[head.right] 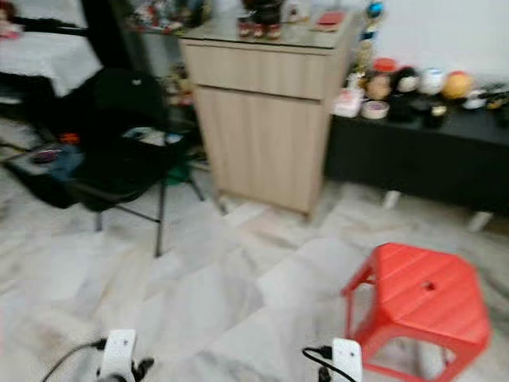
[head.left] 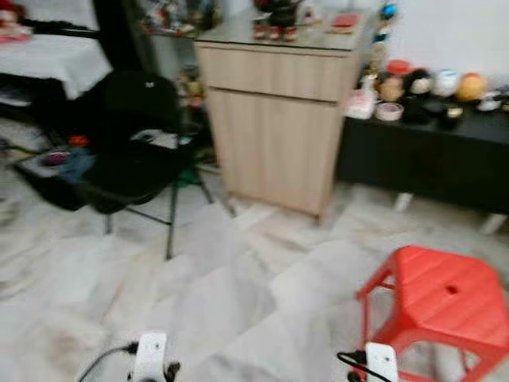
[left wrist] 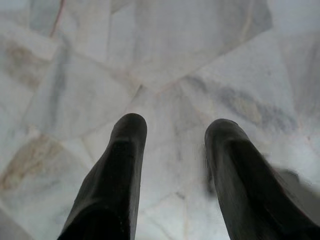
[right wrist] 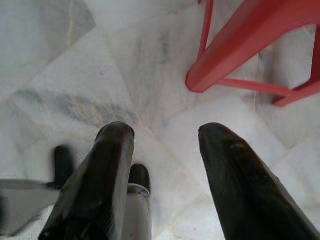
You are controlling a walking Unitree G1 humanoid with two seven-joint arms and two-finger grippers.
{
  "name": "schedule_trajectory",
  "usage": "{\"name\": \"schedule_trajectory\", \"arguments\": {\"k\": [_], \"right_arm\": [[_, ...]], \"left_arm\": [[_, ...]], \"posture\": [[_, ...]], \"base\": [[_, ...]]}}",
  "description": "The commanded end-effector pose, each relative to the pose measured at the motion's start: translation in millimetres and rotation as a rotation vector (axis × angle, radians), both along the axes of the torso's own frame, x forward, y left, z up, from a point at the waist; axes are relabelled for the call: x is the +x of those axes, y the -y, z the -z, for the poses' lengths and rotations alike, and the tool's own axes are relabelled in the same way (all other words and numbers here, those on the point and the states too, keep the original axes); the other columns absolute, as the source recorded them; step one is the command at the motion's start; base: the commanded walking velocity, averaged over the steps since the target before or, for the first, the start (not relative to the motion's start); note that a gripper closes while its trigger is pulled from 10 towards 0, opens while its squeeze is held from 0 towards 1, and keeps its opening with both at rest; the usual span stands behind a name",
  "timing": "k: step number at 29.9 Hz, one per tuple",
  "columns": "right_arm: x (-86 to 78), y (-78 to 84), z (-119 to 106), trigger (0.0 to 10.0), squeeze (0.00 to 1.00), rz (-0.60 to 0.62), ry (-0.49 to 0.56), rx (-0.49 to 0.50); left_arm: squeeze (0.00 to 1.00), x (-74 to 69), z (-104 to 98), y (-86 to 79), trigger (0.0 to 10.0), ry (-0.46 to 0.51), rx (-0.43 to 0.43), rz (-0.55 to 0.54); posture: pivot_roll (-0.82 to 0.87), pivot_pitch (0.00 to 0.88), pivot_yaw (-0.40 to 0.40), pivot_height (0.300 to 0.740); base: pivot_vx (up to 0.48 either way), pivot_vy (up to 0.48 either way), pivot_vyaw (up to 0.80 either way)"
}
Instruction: Hang keys on a hook
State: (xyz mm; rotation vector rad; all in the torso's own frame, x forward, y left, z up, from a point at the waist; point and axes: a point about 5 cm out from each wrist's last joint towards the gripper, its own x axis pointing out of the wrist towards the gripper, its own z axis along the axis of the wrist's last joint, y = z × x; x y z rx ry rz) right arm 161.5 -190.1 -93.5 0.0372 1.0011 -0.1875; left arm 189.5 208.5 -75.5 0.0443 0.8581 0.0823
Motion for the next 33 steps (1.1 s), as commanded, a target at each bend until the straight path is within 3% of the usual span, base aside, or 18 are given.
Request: {"name": "schedule_trajectory", "arguments": {"k": [1, 33], "right_arm": [[6.0, -4.6, -2.0, 10.0, 0.0, -0.016, 0.016, 0.01], [7.3, -4.7, -2.6, 10.0, 0.0, -0.029, 0.02, 0.011]], "left_arm": [[0.0, 1.0, -1.2, -4.3, 10.0, 0.003, 0.006, -0.016], [0.0, 1.3, -0.8, -1.8, 10.0, 0.003, 0.007, -0.018]], "posture": [[-0.01, 0.0, 0.013, 0.74], [0.0, 0.0, 0.0, 0.74]], "base": [[0.0, 0.0, 0.8], [0.0, 0.0, 0.8]]}}
